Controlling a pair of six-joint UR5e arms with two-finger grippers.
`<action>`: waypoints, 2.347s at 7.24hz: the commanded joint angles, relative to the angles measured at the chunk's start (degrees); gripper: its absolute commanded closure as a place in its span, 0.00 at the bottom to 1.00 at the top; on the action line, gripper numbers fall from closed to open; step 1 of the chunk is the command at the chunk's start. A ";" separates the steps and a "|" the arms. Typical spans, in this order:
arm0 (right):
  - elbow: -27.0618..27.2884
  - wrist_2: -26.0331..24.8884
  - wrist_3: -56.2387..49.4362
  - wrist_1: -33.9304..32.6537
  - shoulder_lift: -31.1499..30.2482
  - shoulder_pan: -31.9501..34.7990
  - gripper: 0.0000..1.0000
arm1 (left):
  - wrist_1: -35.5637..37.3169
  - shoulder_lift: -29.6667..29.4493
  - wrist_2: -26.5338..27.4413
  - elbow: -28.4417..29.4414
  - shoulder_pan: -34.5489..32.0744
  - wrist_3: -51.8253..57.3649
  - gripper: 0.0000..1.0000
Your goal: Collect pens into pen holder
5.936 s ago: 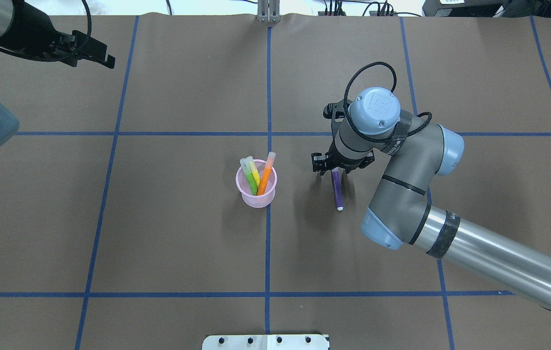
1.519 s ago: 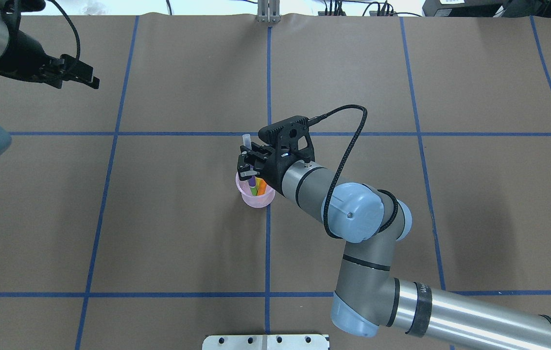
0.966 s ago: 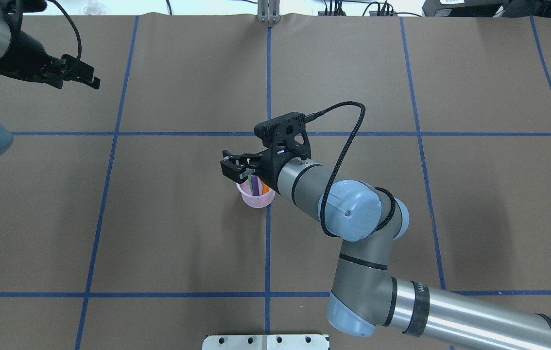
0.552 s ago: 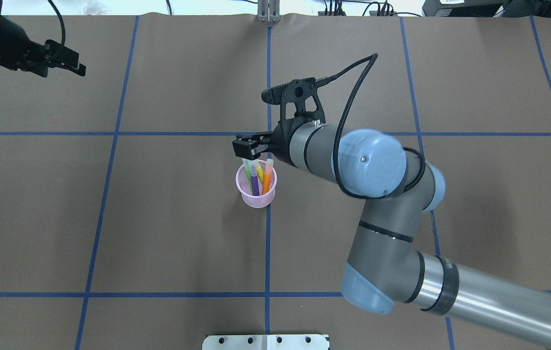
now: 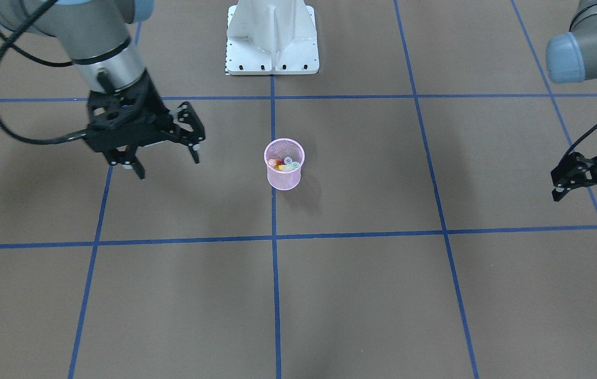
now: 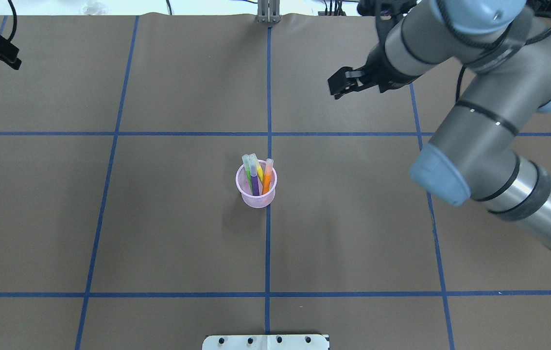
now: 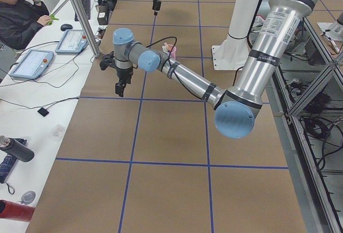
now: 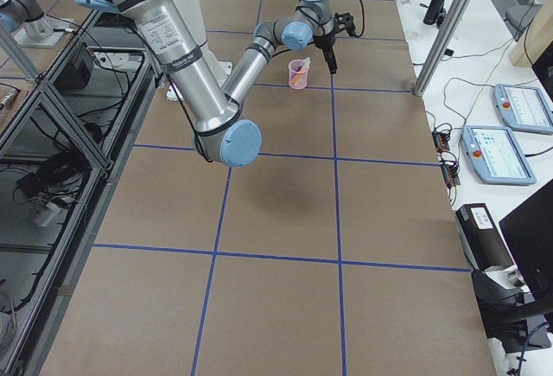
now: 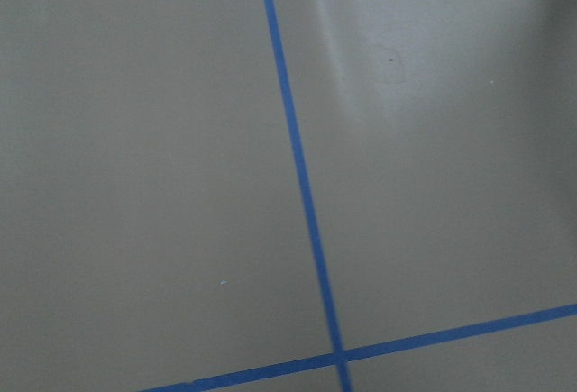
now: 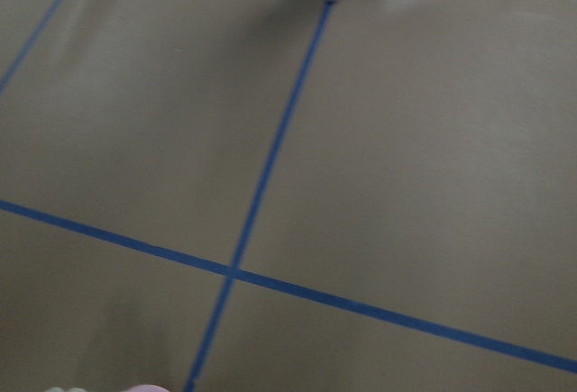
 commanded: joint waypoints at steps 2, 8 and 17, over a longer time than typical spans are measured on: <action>0.60 6.65 -28.24 -25.36 -5.07 15.66 0.01 | 14.14 -1.31 1.31 0.98 -6.37 12.65 0.00; -3.61 11.32 -41.89 -12.21 -25.64 29.68 0.01 | 0.93 11.85 -1.23 0.10 -13.25 13.04 0.00; -11.53 19.84 -42.41 -10.65 -32.17 35.92 0.01 | 0.70 19.52 -7.44 0.88 -17.27 13.48 0.00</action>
